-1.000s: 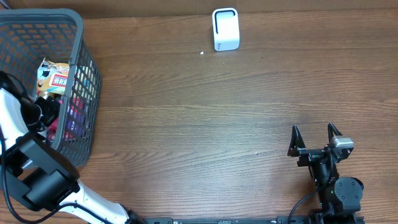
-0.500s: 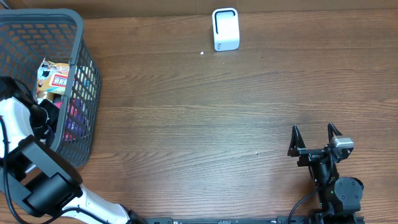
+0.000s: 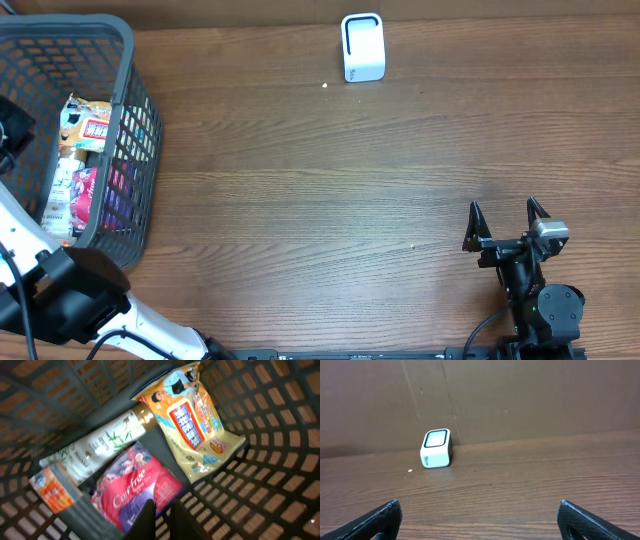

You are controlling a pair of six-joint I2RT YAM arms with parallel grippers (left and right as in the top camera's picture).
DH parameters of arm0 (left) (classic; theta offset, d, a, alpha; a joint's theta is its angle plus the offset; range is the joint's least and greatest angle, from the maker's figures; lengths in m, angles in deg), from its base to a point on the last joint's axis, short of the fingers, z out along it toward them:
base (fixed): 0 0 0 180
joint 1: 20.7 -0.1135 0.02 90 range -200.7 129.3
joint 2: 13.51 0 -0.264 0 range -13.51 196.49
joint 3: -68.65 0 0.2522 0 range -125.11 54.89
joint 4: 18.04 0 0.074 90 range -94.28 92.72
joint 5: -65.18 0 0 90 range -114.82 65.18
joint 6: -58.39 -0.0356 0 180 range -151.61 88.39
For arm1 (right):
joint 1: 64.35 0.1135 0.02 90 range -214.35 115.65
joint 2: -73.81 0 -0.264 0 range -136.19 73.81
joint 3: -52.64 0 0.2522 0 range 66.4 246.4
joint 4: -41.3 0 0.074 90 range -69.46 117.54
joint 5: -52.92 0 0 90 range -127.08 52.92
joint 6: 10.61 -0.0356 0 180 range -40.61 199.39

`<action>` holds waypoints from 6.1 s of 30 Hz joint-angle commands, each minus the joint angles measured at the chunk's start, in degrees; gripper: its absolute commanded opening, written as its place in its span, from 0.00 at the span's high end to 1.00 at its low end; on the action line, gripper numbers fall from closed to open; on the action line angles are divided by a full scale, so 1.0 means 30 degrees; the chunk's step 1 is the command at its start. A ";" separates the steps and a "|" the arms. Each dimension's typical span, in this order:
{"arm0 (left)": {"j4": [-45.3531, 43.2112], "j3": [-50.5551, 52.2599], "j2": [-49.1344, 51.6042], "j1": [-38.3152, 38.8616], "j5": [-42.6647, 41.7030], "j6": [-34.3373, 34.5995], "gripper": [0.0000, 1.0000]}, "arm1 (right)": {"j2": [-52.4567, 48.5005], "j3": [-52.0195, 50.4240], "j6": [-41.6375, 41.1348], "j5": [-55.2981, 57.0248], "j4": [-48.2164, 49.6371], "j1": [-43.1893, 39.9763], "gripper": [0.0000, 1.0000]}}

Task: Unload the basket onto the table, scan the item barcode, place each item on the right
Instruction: 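Grasp the pink-purple pad pack in the basket with the left gripper, then lift the pink pack out and carry it toward the white scanner, then release the pink pack onto the table in front of the scanner, then return the left gripper into the basket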

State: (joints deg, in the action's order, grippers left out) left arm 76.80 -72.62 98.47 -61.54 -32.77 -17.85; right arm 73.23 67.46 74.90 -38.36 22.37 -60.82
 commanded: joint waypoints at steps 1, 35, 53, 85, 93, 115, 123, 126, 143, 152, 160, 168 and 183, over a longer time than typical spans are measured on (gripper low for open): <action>0.0255 0.1064 0.0146 0.0233 0.1049 0.0000 0.96 | 0.0138 -0.0204 -0.0124 -0.0087 0.0131 0.0138 0.00; -1.1548 1.5708 0.0277 0.0874 0.3847 0.2266 0.96 | 0.0138 -0.0204 -0.0124 -0.0087 0.0131 0.0138 0.00; -0.3082 0.3155 0.0255 0.0882 0.3789 0.2339 0.96 | 0.0138 -0.0204 -0.0124 -0.0087 0.0131 0.0138 0.00; -1.1839 1.6815 0.0277 0.0874 0.3781 0.4976 0.96 | 0.0138 -0.0204 -0.0124 -0.0087 0.0131 0.0138 0.00; -0.8131 1.1482 0.0240 0.0867 0.3752 0.4503 0.96 | 0.0138 -0.0204 -0.0124 -0.0087 0.0131 0.0138 0.00; -0.0947 -0.6914 -0.1202 0.1945 -0.6462 0.2674 0.96 | 0.0138 -0.0204 -0.0124 -0.0087 0.0131 0.0138 0.00; 0.0073 -0.6943 -0.3016 0.8561 -0.6499 0.1515 0.96 | 0.0138 -0.0204 -0.0124 -0.0087 0.0131 0.0138 0.00; 0.0831 -0.6921 -0.2244 1.2400 -0.5603 0.1392 0.96 | 0.0138 -0.0204 -0.0124 -0.0087 0.0131 0.0138 0.00; 0.5093 -0.6914 0.9457 2.1369 -0.0845 0.1464 0.96 | 0.0138 -0.0204 -0.0124 -0.0087 0.0131 0.0138 0.00; 0.5253 -0.6951 0.9894 2.0786 -0.3024 0.0408 0.00 | 0.0138 -0.0204 -0.0124 -0.0087 0.0131 0.0138 0.00; 0.5246 -0.6951 0.5559 1.8083 -0.3016 0.0408 0.00 | 0.0138 -0.0204 -0.0124 -0.0087 0.0131 0.0138 0.00; 0.5238 -0.6951 0.0393 1.4557 -0.3767 0.0401 0.00 | 0.0138 -0.0204 -0.0124 -0.0087 0.0131 0.0138 0.00; 0.5238 -0.6907 -0.4109 0.2747 0.0270 0.1180 0.00 | 0.0138 -0.0204 -0.0124 -0.0087 0.0131 0.0138 0.00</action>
State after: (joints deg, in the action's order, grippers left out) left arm 92.40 -92.88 85.58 -44.66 -37.10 -15.71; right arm 73.23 67.46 74.90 -38.36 22.37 -60.82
